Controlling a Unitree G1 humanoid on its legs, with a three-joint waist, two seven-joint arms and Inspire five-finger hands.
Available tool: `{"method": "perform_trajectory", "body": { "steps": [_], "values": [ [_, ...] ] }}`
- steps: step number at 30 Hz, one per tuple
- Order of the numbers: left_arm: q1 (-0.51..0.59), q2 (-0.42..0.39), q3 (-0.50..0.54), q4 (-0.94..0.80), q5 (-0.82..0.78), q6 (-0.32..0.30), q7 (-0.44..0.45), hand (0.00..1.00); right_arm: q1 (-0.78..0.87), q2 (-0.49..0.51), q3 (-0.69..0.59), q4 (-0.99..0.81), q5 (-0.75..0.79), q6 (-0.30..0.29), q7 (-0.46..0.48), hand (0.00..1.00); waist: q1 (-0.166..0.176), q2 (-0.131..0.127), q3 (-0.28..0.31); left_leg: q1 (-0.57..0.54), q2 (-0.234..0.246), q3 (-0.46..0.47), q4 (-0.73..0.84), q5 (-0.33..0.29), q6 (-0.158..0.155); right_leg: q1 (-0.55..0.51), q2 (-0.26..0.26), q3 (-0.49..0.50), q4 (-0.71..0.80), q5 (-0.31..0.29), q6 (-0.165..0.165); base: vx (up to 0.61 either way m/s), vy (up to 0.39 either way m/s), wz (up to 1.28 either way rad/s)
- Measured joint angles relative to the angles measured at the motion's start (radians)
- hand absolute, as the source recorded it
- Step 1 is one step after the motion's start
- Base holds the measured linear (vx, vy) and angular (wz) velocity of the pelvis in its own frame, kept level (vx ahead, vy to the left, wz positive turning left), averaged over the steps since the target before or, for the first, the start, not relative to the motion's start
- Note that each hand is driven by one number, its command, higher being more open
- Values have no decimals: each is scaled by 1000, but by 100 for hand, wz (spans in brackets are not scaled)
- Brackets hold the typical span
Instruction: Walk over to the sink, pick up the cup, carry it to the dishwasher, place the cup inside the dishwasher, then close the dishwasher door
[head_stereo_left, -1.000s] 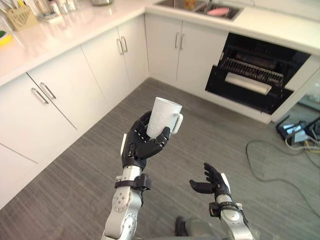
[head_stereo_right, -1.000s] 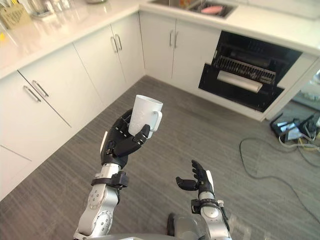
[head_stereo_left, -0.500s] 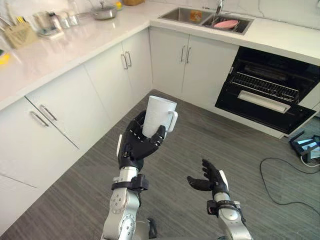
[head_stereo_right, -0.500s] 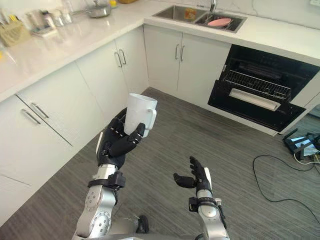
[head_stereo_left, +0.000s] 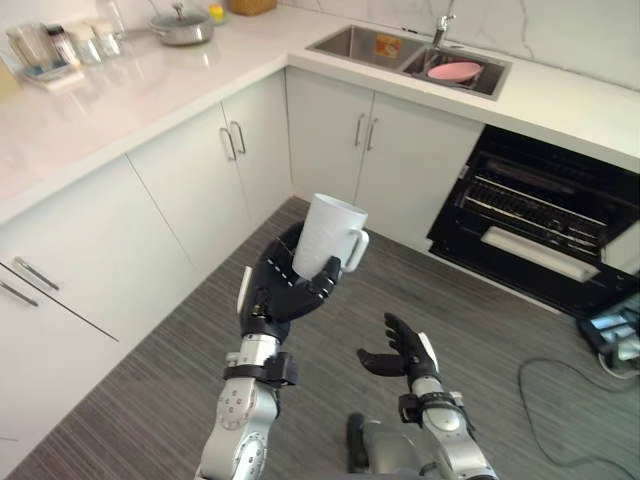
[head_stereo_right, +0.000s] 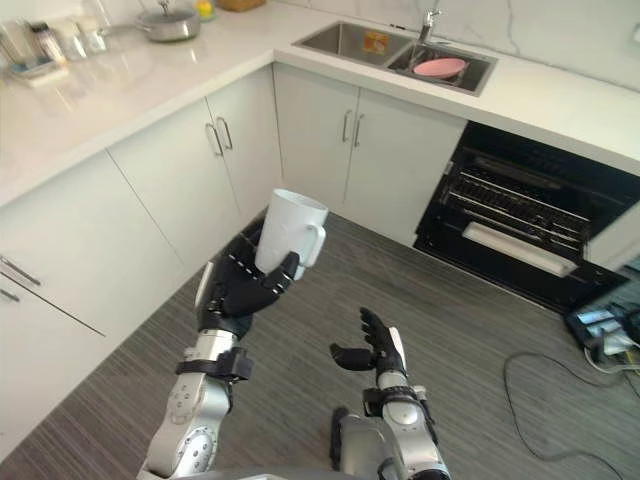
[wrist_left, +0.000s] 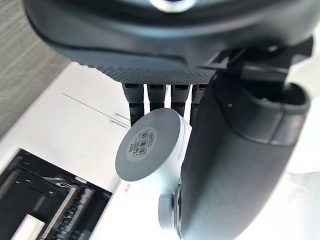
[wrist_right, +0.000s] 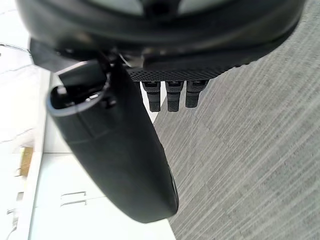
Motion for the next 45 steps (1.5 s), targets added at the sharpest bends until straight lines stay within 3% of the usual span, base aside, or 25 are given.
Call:
{"method": "perform_trajectory", "body": {
  "steps": [2, 3, 4, 6, 7, 9, 11, 12, 14, 15, 16, 17, 20, 22, 23, 25, 29, 30, 32, 33, 34, 37, 40, 42, 45],
  "values": [
    [-9, -10, -11, 1, 0, 6, -2, 30, 24, -1, 0, -10, 0, 0, -1, 90, -9, 2, 2, -46, 35, -30, 144, 25, -42, 58, 20, -37, -24, -30, -17, 462, -250, 42],
    [-6, -19, -13, 1, 0, 8, -6, 30, 54, -1, 1, -39, 0, 5, -3, 90, -6, 6, 6, -95, 76, -36, 330, 70, -63, 133, 43, -49, -60, -41, -29, 394, -202, 10],
    [-3, -28, -11, -3, 0, 8, -10, 30, 90, 7, 7, -94, 0, 5, -6, 90, 12, 7, 10, -160, 117, -34, 535, 133, -66, 210, 60, -41, -103, -53, -38, 374, -169, -6],
    [2, -37, -7, -23, -1, 7, -17, 30, 109, 14, 5, -165, 2, 5, -11, 90, 25, 8, 10, -264, 154, -21, 702, 92, -55, 291, 78, -29, -161, -67, -46, 278, -89, -17],
    [2, -40, -7, -27, -2, 5, -20, 30, 109, 15, 2, -180, 3, 1, -12, 90, 32, 7, 10, -296, 156, -16, 712, 77, -43, 305, 78, -22, -169, -83, -57, 243, -60, -23],
    [12, -49, -7, -28, -2, 3, -30, 30, 91, 11, 0, -190, 4, -8, -18, 90, 53, 6, 9, -383, 135, -15, 634, 23, -10, 340, 76, 14, -177, -109, -50, 230, 10, -41],
    [24, -45, -5, -28, -2, 3, -33, 30, 83, 11, 0, -182, 4, -9, -19, 90, 69, 6, 8, -429, 81, -51, 480, 14, -11, 365, 60, 51, -177, -133, -37, 246, 105, -45],
    [28, -45, -1, -28, -2, 3, -35, 30, 76, 8, 0, -161, 4, -9, -18, 90, 69, 2, 8, -455, 32, -93, 358, 25, -19, 379, 41, 69, -177, -149, -18, 375, 229, -40],
    [29, -46, 11, -28, -1, 3, -36, 30, 58, 2, -1, -119, 5, -9, -18, 90, 69, 5, 7, -467, -13, -137, 174, 94, -28, 385, 20, 105, -173, -175, 14, 382, 250, -62],
    [35, -45, 26, -28, -1, 2, -35, 30, 54, -1, 1, -88, 5, -8, -18, 90, 81, 5, 3, -437, -27, -118, 140, 228, -4, 394, 5, 157, -155, -208, 40, 255, 168, -77],
    [35, -43, 31, -28, -2, 2, -34, 30, 52, 3, 2, -80, 5, -8, -18, 90, 81, 9, -2, -435, -35, -108, 157, 233, 31, 399, -4, 171, -150, -218, 52, 540, 345, -74],
    [34, -39, 48, -29, -1, 2, -33, 30, 55, 14, 2, -77, 5, -7, -18, 90, 66, -21, -8, -447, -59, -76, 202, 185, 59, 401, -44, 189, -134, -239, 86, 465, 280, -34],
    [33, -24, 48, -29, -1, 7, -20, 30, 46, 22, 0, -77, 4, -6, -18, 90, 65, -47, -2, -420, -82, -25, 223, 122, 87, 360, -80, 232, -27, -251, 110, 443, 244, -40],
    [33, 12, 48, -29, 0, 11, -11, 30, 24, 46, 1, -77, 3, -5, -18, 90, 60, -67, 10, -310, -107, 19, 160, 90, 113, 241, -132, 218, 298, -222, 167, 382, 170, -47],
    [35, 19, 48, -29, 1, 12, -10, 30, 19, 54, 1, -77, 4, -5, -17, 90, 58, -69, 10, -277, -108, 27, 145, 82, 114, 221, -143, 200, 363, -226, 158, 315, 93, -39],
    [36, 21, 46, -33, 1, 11, 0, 30, 4, 76, 3, -90, 4, -6, -18, 90, 54, -67, 7, -195, -96, 47, 99, 62, 112, 158, -156, 139, 463, -253, 107, 266, 43, -38],
    [36, 24, 58, -60, 3, -12, 12, 30, -61, 100, 5, -146, 25, -16, -18, 90, 43, -66, 3, -113, -43, 115, 20, 42, 76, 1, -145, -42, 308, -267, 75, 312, -48, -58],
    [36, 24, 71, -59, 4, -11, 24, 30, -78, 99, 3, -158, 49, -20, -18, 90, 32, -65, 4, -87, -31, 134, 1, 37, 65, -21, -135, -108, 206, -240, 44, 359, -119, -48],
    [37, 23, 96, -57, 4, -12, 33, 30, -78, 98, 2, -188, 83, -28, -18, 90, 17, -77, -3, -52, -26, 144, 4, 6, 16, -22, -95, -155, 27, -74, -23, 410, -133, -36],
    [30, 3, 111, -32, 6, -9, 40, 30, -59, 78, -1, -217, 101, -35, -18, 90, 8, -33, -2, -20, 7, 137, 15, -36, -12, 5, -59, -159, 29, -15, -50, 541, -130, -39],
    [26, -19, 114, -20, 13, -8, 46, 30, -42, 56, -10, -242, 121, -35, -17, 90, 10, -9, -10, -7, 32, 132, 28, -36, -14, 22, -25, -150, 26, -37, -66, 452, -99, -40],
    [-3, -37, 111, -6, 35, -7, 50, 30, 21, 57, -57, -333, 184, -36, -22, 90, -7, 4, -6, -18, 74, 86, 162, 0, -22, 104, 13, -160, -14, -76, -64, 411, -148, -11],
    [3, -50, 110, -12, 41, -10, 49, 30, 80, 63, -78, -449, 232, -53, -36, 90, -8, 8, -3, -101, 133, 70, 497, 121, -15, 255, 45, -133, -126, -80, -64, 279, -64, -20],
    [7, -62, 100, -24, 41, -18, 43, 30, 100, 75, -78, -548, 270, -102, -37, 90, 6, 10, -5, -232, 153, 58, 620, 53, -8, 316, 48, -107, -185, -80, -64, 241, -8, -29],
    [20, -65, 93, -23, 41, -18, 42, 30, 88, 85, -78, -562, 280, -128, -28, 90, 31, 9, -4, -338, 121, -10, 474, -2, 5, 358, 43, -64, -214, -86, -49, 189, 59, -36]
  ]
}}
